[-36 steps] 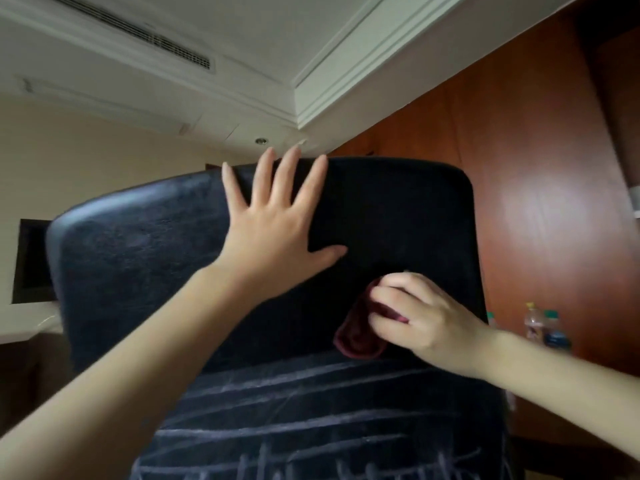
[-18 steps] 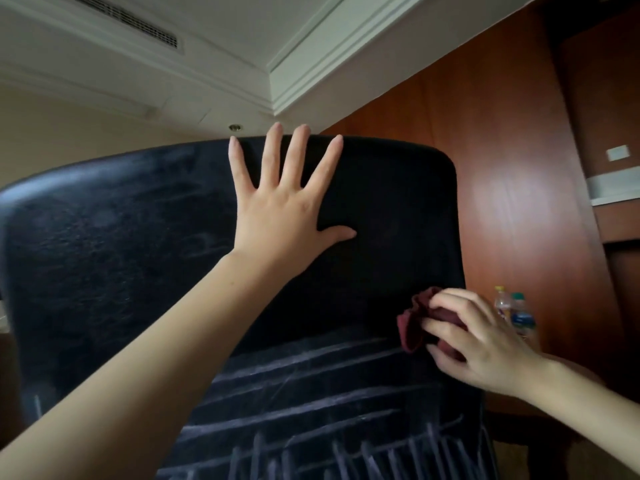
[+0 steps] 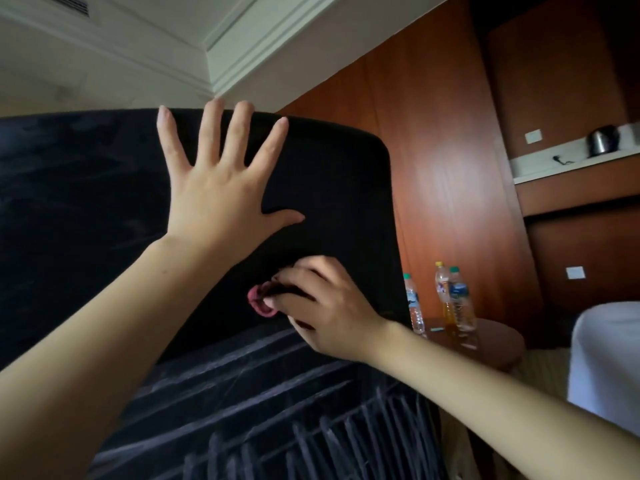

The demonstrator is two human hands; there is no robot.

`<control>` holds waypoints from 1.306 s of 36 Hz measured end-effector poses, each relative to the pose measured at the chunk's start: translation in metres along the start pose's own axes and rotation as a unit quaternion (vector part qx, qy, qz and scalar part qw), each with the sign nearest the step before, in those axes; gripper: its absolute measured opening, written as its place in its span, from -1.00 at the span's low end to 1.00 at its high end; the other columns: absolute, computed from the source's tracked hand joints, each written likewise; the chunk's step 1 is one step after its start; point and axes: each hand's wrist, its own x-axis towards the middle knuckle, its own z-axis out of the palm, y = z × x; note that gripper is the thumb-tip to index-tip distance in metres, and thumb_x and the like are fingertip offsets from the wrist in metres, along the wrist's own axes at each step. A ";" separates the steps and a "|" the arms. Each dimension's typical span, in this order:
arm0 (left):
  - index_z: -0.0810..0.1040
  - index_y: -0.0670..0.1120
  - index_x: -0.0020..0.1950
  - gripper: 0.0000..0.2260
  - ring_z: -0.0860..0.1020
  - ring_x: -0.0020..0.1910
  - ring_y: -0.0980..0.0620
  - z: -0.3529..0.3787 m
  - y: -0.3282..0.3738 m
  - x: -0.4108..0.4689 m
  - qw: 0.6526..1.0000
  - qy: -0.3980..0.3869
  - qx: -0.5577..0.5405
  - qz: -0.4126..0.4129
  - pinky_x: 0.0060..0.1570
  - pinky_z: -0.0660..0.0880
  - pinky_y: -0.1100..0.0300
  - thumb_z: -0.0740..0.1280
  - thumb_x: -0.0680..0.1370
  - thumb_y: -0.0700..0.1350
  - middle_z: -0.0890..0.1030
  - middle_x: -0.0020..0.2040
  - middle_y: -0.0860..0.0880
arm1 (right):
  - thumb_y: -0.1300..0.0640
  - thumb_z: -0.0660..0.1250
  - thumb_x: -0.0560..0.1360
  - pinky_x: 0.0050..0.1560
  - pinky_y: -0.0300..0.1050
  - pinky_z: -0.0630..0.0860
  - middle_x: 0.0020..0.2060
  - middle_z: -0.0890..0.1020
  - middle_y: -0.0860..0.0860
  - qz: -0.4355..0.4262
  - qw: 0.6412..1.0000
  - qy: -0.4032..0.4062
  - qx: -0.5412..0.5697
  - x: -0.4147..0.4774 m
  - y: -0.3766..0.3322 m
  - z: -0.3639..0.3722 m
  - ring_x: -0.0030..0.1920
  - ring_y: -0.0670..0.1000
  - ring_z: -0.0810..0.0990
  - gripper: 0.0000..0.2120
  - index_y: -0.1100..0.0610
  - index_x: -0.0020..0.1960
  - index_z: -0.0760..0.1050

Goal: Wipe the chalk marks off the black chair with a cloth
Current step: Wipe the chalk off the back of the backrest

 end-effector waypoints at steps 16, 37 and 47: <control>0.13 -0.01 0.54 -0.13 0.09 0.48 -0.30 -0.001 -0.009 -0.006 1.000 0.007 -0.006 0.009 0.32 -0.17 -0.42 0.25 0.35 0.37 0.19 0.49 -0.24 | 0.33 0.26 0.47 0.09 -0.15 0.37 -0.06 0.44 0.02 0.116 0.991 0.070 -0.012 -0.011 0.055 -0.026 0.00 0.10 0.43 -0.82 0.17 0.04 0.50; 0.13 -0.02 0.55 -0.51 0.02 0.52 -0.28 0.010 0.012 -0.080 1.000 0.002 0.016 -0.014 0.37 -0.05 -0.37 0.06 0.64 0.09 0.08 0.55 -0.19 | 0.33 0.34 0.46 0.16 -0.20 0.32 -0.02 0.45 0.01 0.146 0.987 0.026 -0.056 -0.046 0.075 -0.052 0.03 0.11 0.41 -0.77 0.15 0.08 0.43; 0.15 -0.03 0.55 -0.54 0.04 0.52 -0.27 0.009 0.001 -0.094 1.000 -0.003 0.021 -0.005 0.37 -0.05 -0.34 0.05 0.65 0.00 0.09 0.55 -0.17 | 0.21 0.12 0.60 0.17 -0.05 0.42 0.07 0.45 0.04 0.070 0.991 -0.114 -0.025 -0.178 0.008 -0.047 0.07 0.11 0.42 -0.89 0.12 0.01 0.43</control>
